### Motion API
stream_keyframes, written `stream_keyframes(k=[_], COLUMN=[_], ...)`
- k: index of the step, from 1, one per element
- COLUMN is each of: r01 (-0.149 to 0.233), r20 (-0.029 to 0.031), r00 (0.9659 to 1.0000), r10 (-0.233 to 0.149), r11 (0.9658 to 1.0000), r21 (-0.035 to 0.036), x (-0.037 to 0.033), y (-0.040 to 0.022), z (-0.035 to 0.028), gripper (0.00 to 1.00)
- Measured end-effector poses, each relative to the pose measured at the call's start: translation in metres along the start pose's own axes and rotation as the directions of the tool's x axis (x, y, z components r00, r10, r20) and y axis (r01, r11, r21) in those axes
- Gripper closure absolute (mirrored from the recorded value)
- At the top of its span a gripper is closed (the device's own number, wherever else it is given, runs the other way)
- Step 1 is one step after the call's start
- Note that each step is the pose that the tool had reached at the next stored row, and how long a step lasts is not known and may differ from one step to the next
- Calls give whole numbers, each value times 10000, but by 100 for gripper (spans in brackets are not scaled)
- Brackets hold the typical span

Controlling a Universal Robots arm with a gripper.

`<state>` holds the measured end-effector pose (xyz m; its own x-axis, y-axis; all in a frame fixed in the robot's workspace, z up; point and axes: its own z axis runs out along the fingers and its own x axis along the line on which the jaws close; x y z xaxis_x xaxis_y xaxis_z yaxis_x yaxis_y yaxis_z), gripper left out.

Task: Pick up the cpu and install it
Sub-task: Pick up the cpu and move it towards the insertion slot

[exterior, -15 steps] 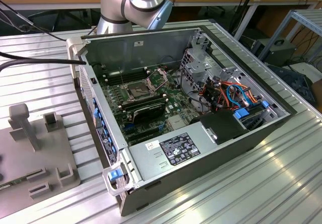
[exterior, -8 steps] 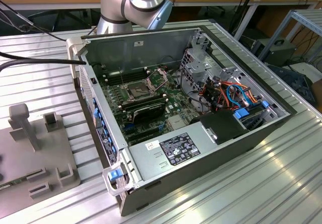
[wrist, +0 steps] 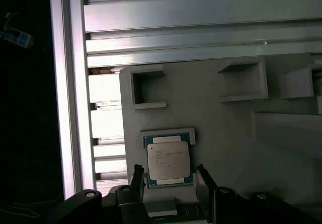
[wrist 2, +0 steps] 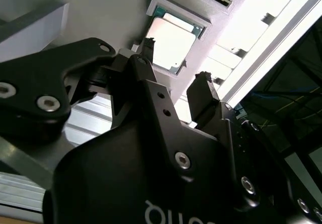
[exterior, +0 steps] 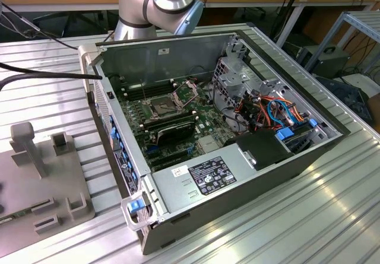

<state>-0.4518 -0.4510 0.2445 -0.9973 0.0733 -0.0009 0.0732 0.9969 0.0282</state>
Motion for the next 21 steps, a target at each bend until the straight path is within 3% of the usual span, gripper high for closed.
stream_keyframes(k=[10, 21], r01=[0, 1], r20=[6, 7], r00=[10000, 10000], r10=[0, -1], r11=[10000, 10000], r21=[59, 74], x=[0, 0], y=[-5, -5], z=[168, 177], gripper=[45, 45])
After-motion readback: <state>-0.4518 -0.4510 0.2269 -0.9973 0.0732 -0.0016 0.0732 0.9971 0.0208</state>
